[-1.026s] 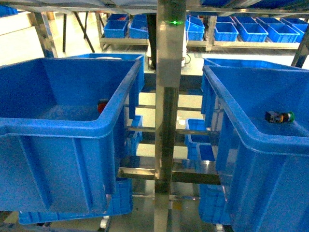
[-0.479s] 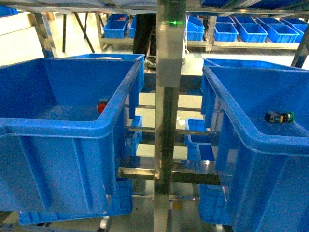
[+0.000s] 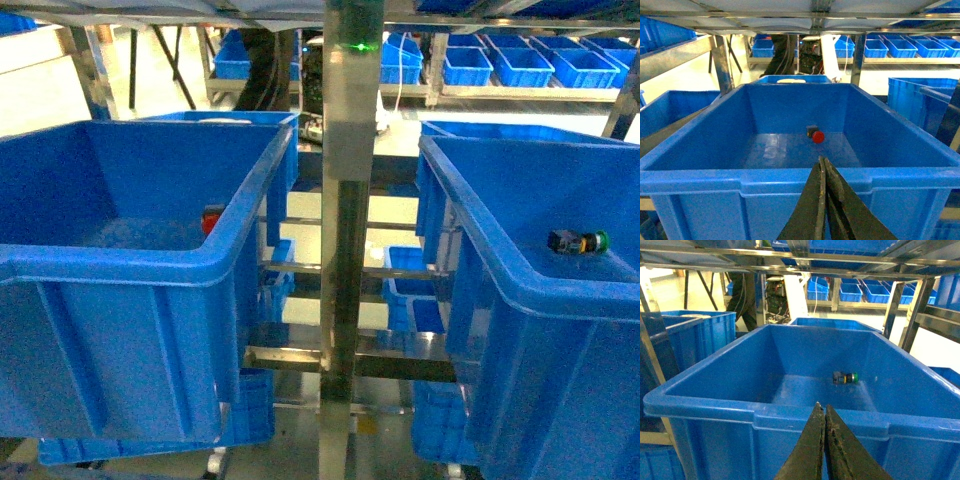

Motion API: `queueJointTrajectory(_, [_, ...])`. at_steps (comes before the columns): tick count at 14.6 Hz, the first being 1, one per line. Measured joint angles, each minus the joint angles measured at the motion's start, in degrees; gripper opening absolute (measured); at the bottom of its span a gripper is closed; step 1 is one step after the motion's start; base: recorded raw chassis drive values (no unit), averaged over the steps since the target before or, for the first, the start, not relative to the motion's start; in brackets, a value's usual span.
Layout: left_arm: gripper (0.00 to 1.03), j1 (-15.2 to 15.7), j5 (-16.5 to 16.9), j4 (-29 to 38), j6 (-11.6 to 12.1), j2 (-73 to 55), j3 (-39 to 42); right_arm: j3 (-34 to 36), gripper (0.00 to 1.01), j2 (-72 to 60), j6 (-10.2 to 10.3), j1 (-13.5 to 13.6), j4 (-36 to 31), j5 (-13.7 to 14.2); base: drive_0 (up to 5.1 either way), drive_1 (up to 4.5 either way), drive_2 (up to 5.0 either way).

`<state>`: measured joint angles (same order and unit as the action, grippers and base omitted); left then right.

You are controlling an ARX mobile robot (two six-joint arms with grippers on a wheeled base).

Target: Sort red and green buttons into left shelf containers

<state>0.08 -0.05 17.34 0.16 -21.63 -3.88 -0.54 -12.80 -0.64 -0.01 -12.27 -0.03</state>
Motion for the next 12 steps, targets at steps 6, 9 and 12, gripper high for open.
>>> queueJointTrajectory(6, [0.02, 0.0, 0.0, -1.9, 0.0, 6.6, 3.0, 0.0, 0.02, 12.6, 0.0, 0.0, 12.1, 0.0, 0.0, 0.00, 0.0])
queueJointTrajectory(9, [0.02, 0.0, 0.0, -6.4, 0.0, 10.5, 3.1, 0.0, 0.02, 12.5, 0.0, 0.0, 12.5, 0.0, 0.0, 0.00, 0.0])
queueJointTrajectory(12, [0.02, 0.0, -0.2, -17.9, -0.1, 21.2, 3.0, 0.0, 0.02, 12.5, 0.0, 0.0, 12.5, 0.0, 0.0, 0.00, 0.0])
